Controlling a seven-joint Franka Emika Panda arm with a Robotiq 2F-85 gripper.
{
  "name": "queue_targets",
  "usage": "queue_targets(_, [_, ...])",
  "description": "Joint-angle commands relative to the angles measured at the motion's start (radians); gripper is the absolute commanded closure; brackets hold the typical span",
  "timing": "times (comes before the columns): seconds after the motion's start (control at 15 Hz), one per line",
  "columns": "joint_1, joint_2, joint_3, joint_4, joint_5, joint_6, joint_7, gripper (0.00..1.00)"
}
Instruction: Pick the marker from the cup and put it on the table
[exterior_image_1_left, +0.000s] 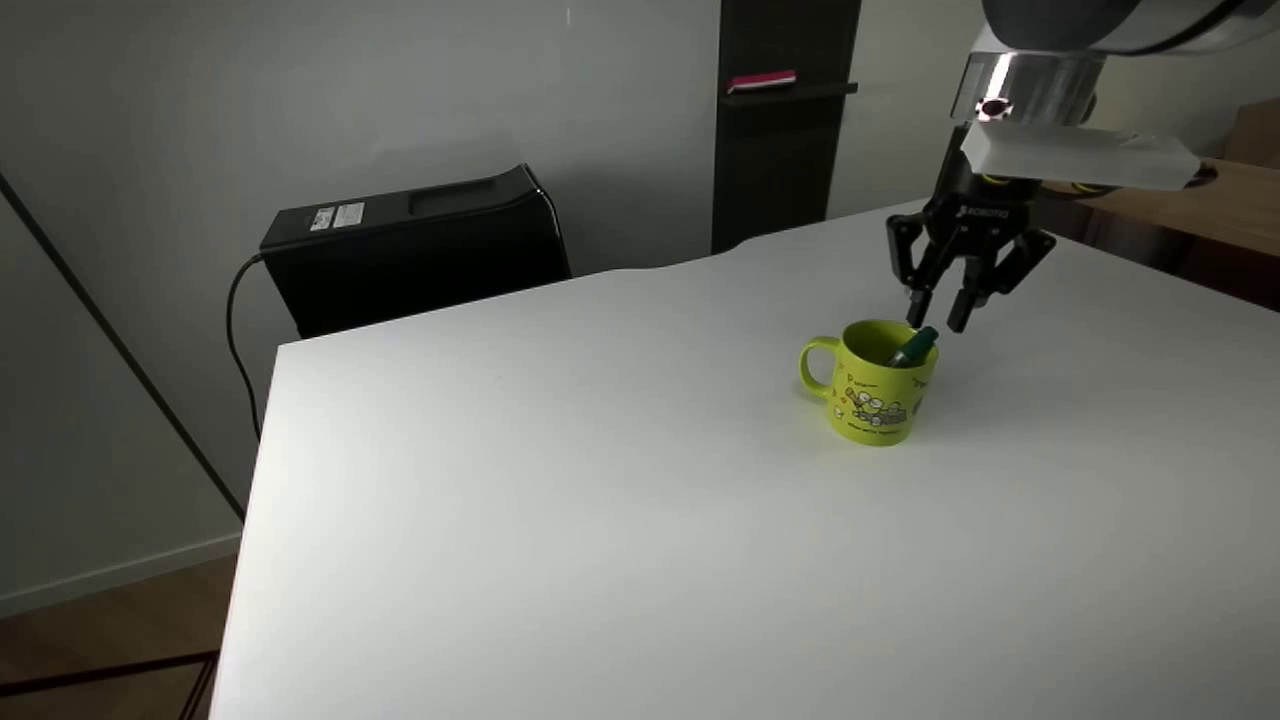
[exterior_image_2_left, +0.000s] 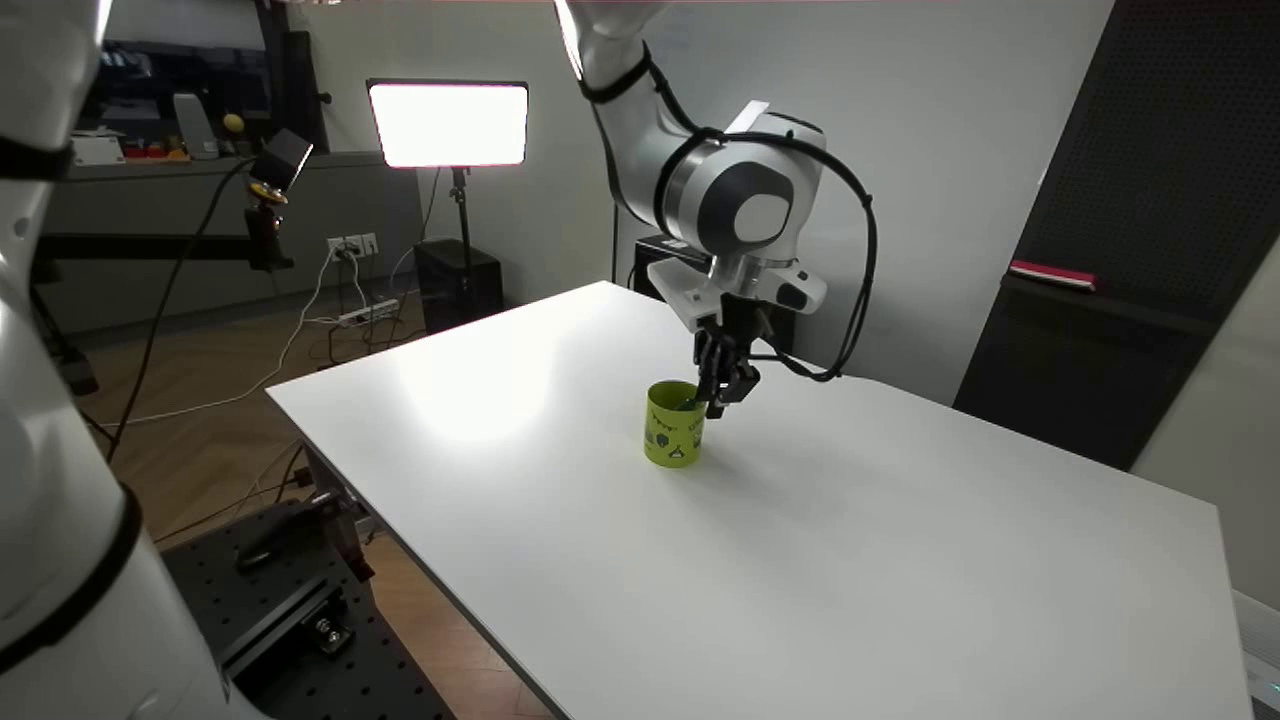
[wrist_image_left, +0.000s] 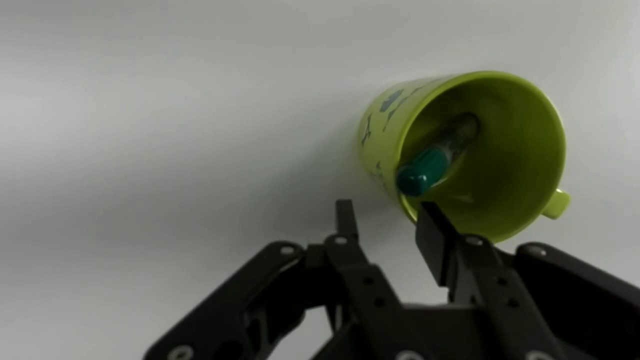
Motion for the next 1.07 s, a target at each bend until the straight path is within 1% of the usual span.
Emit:
queue_targets(0.0, [0.030,-0.026,-0.015,-0.001,-0.032,-0.019,0.061,0.31])
queue_targets(0.27, [0.046,-0.027,-0.014,0.002,-0.047,-0.020,0.080,0.04])
queue_targets(0.33, [0.049,-0.027,-0.014,0.002,-0.048,-0.020,0.083,0.01])
queue_targets(0.6, [0.054,-0.026,-0.014,0.000,-0.052,-0.020,0.093,0.00])
queue_targets(1.0, [0.064,-0.031,-0.027,-0.009,-0.060,-0.020,0.152,0.00])
